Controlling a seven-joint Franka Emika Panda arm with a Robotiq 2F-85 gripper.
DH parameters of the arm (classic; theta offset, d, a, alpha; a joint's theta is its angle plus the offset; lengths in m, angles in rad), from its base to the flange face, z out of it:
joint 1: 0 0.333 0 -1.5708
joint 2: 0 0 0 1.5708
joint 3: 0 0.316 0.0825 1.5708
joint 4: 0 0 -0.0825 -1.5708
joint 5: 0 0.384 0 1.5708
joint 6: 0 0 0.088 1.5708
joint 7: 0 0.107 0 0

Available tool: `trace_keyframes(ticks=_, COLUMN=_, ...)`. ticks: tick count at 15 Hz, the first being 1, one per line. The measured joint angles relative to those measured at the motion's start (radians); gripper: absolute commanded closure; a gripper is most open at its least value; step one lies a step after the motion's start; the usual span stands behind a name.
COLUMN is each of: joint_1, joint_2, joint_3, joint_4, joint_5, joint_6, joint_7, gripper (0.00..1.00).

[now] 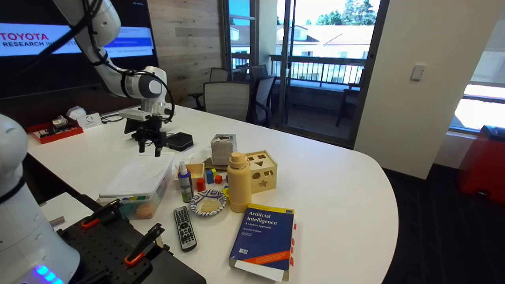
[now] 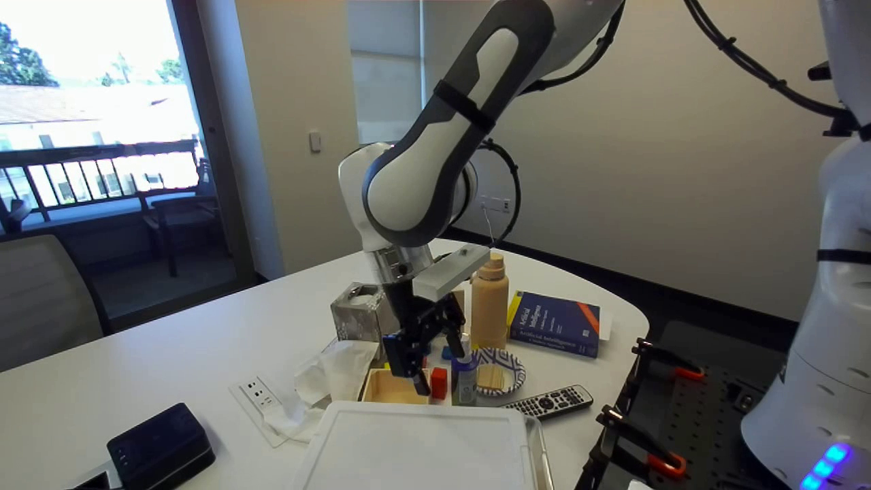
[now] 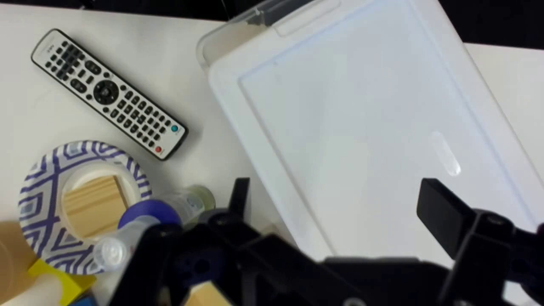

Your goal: Slide the lid of the box to the left

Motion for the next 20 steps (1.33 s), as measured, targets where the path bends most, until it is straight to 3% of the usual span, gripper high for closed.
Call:
trace_keyframes(ticks=8, joint_1=0.000, joint_2=-0.157, joint_3=0.000, joint_4=-0.067, joint_5=-0.014, joint_6=0.117, joint_7=0.004, gripper=0.00)
trace_keyframes(ticks=20, joint_1=-0.017, joint_2=-0.280, joint_3=0.000, joint_4=-0.083, joint_5=-0.036, joint_6=0.128, joint_7=0.010, gripper=0.00)
